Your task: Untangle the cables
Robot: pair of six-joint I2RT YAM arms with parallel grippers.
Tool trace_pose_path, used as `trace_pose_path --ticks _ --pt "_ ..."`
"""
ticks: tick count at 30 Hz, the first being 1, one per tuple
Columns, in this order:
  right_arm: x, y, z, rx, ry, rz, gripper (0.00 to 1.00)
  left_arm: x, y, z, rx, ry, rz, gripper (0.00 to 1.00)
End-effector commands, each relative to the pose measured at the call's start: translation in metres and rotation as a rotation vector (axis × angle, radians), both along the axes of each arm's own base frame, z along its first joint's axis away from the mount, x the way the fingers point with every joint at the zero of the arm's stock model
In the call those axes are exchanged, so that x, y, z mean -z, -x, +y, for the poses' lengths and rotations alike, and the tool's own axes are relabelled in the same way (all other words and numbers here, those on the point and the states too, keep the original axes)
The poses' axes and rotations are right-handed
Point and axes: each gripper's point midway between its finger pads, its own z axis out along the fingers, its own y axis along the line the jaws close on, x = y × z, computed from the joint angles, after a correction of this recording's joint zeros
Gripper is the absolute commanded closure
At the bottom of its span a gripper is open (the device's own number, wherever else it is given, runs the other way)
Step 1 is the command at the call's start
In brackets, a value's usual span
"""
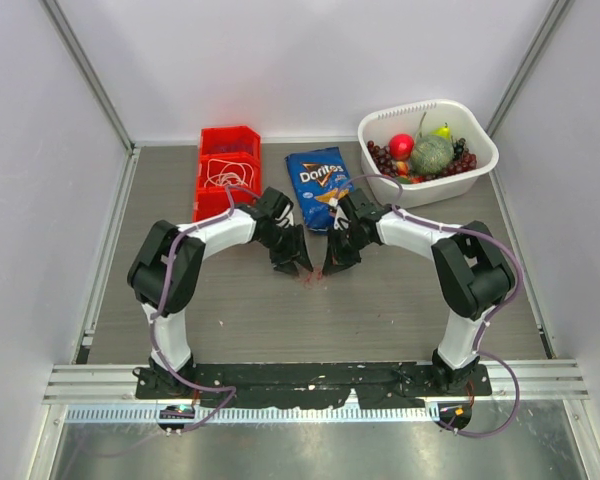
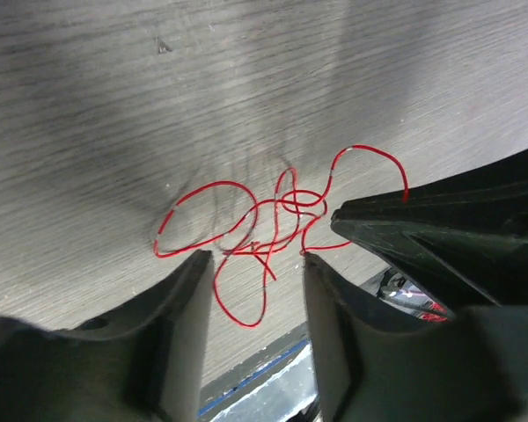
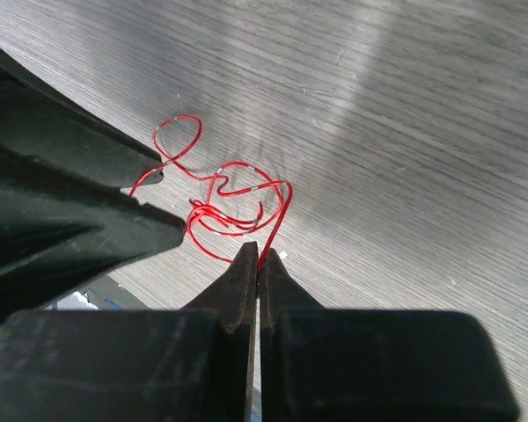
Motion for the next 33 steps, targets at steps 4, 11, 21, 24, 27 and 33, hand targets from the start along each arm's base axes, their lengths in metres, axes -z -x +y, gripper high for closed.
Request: trace_pose_path --ticks 4,11,21,24,27,33 --pt "-0.029 -0.014 0.007 -0.013 -0.052 -0.095 0.99 0.005 0.001 -0.003 0.046 -0.017 0.035 0.76" --pt "-0.033 -0.028 -0.026 0.048 0.102 -0.195 0.99 -0.030 -0.032 0.024 0.050 -0.185 -0.179 1.00" --pt "-0.044 -0.048 -0.134 0.306 0.429 -0.309 0.99 -0.127 -0.076 0.133 -0.226 -0.570 -0.569 1.00" --pt "-0.046 -0.046 -0.157 0.364 0.494 -0.324 0.99 -0.161 -0.081 0.172 -0.363 -0.670 -0.677 1.00" --pt "-0.046 -0.042 -0.168 0.388 0.511 -0.324 0.99 -0.189 -0.080 0.204 -0.483 -0.734 -0.760 1.00" --pt "-0.041 -0.041 -0.164 0.353 0.489 -0.302 0.99 -0.210 -0.075 0.241 -0.652 -0.722 -0.797 1.00"
